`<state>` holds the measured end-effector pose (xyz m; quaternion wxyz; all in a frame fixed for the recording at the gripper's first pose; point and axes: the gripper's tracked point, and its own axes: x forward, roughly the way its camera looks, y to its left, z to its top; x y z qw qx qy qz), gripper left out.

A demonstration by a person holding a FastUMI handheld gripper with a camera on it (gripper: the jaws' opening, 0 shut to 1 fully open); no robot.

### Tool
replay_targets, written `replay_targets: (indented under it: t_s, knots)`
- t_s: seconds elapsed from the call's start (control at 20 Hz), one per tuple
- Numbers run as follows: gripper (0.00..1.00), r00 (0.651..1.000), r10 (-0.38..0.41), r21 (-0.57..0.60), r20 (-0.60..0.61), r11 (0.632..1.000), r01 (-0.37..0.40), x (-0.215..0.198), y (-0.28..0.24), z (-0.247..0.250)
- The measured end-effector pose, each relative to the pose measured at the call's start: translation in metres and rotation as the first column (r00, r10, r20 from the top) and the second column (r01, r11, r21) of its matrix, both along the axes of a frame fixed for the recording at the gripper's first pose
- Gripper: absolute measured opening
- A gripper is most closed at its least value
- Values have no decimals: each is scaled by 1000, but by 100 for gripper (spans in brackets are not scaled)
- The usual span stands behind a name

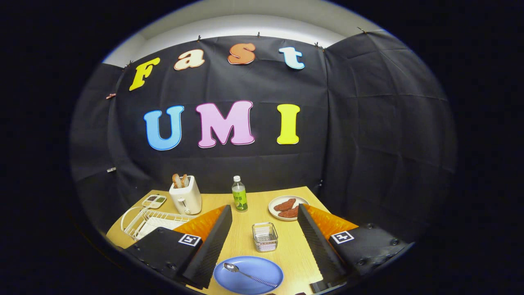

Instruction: Take the plate from the dish rack, then take the spoon from the basket and place it into the plate.

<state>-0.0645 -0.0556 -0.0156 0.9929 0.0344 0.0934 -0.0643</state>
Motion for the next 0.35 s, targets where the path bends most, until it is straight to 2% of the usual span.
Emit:
replay_targets:
  t_s: [0.35]
  knots:
    - [99, 1000, -7, -16, 28, 1000, 7, -1, 20, 4]
